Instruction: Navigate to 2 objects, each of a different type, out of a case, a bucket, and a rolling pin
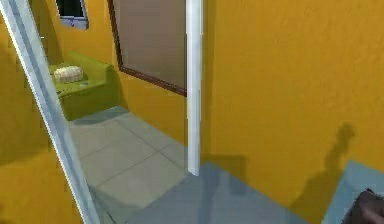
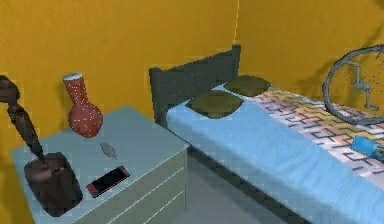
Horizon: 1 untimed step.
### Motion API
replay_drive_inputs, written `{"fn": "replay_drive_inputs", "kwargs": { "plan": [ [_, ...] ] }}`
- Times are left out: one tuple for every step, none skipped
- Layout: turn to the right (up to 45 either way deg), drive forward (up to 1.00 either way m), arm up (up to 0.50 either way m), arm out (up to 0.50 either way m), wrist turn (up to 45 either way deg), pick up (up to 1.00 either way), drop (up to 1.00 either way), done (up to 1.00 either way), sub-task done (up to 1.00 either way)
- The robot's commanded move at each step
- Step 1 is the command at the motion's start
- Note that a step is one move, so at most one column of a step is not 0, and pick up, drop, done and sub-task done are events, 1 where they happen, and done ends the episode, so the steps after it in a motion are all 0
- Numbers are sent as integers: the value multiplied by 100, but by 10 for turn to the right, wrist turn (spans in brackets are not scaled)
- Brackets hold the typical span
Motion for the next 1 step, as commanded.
{"fn": "replay_drive_inputs", "kwargs": {
  "plan": [
    [0, 100, 0, 0, 0, 0, 0, 0, 0]
  ]
}}
